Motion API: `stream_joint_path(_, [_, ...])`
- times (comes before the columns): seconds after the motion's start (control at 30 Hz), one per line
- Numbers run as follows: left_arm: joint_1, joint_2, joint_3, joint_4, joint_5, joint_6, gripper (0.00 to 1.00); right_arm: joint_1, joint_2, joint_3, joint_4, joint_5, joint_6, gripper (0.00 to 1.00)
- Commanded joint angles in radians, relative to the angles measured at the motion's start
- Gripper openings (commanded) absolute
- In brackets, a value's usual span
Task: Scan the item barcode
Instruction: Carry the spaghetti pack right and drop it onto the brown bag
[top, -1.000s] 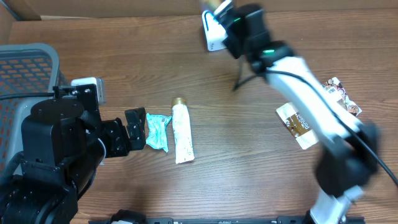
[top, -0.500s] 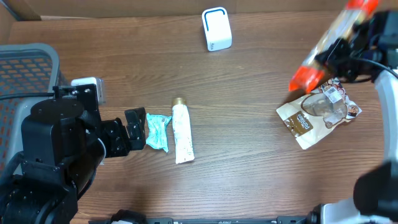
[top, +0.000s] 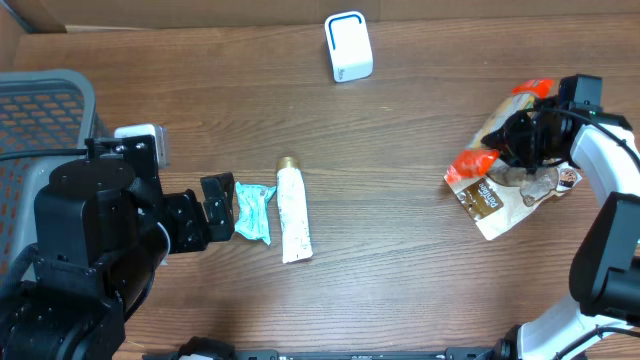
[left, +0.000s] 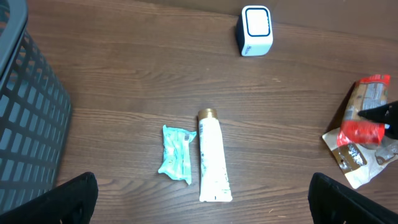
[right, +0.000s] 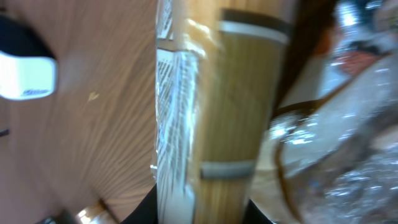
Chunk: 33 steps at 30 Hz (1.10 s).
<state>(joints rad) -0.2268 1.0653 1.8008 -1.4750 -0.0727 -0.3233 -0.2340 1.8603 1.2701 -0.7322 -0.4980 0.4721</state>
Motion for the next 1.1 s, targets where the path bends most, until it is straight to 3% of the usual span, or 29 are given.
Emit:
stream_joint_path(0.0, [0.005,0.002,0.012,0.001,-0.013,-0.014,1.00,-0.033,-0.018,-0.016,0.022,0.056,0.003,0.22])
stream_joint_path(0.07, [0.005,0.002,0.012,0.000,-0.013,-0.014,1.00,-0.049,-0.018,-0.025,0.019,0.081,0.003,0.23])
stream_joint_path(0.13, [0.005,0.002,0.012,0.001,-0.013,-0.014,1.00,-0.064,-0.018,-0.026,0.010,0.105,0.003,0.31])
stream_joint_path(0.3, [0.005,0.002,0.012,0.001,-0.013,-0.014,1.00,-0.086,-0.021,-0.002,-0.014,0.084,-0.075,0.83])
stream_joint_path(0.37, [0.005,0.002,0.012,0.001,-0.013,-0.014,1.00,-0.088,-0.023,0.050,-0.072,0.069,-0.106,0.92])
stream_joint_path(0.63, [0.005,0.002,0.012,0.001,-0.013,-0.014,1.00,-0.027,-0.028,0.364,-0.351,-0.086,-0.308,0.96])
stream_joint_path(1.07, [0.005,0.002,0.012,0.001,-0.013,-0.014,1.00,0.459,0.048,0.370,-0.242,-0.042,-0.324,1.00])
